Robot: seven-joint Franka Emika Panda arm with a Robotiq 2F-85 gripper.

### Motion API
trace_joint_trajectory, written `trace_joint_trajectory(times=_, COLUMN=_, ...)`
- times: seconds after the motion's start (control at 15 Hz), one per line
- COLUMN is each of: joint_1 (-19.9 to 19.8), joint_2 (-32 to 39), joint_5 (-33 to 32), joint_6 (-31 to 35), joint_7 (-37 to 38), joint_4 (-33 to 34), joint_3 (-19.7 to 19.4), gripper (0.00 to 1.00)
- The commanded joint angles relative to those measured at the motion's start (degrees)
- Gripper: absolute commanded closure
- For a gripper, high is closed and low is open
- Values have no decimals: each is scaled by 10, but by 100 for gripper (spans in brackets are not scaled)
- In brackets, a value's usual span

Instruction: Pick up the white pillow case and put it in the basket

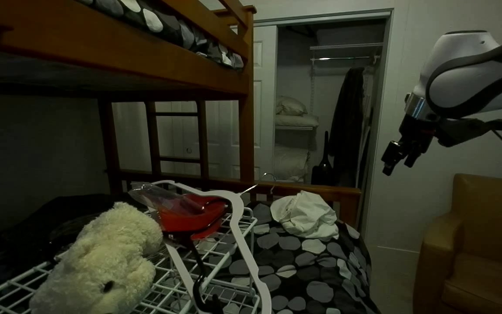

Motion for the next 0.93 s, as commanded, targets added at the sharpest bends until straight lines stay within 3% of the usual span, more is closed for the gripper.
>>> trace_joint_trajectory(times=0.0, joint_1=50, joint_2=129, joint_5=86, joint_6=161, joint_7=24, joint_4=22, joint_3=-23, gripper=0)
trace_joint_trajectory(times=0.27, joint_1=170, joint_2=282, joint_5=231, joint_6=315, joint_7=-69, joint_4=69, joint_3=-95, gripper=0)
trace_joint_trajectory(times=0.47, joint_1=277, joint_2=373, joint_5=342, joint_6=325, joint_7=-190, joint_4=139, joint_3=-182, gripper=0)
trace_joint_trajectory(times=0.53, joint_1=295, joint_2=401, joint_5=381, joint_6=313, joint_7=-226, joint_4=165, joint_3=-195, gripper=0)
trace_joint_trajectory(times=0.6, joint_1=253, joint_2=343, joint_5=323, joint_6=325, joint_7=-165, joint_4=110, joint_3=-158, gripper=0)
trace_joint_trajectory(times=0.87, joint_1=287, joint_2=406, joint_5=365, joint_6=325, joint_7=-206, joint_4=164, joint_3=-183, gripper=0)
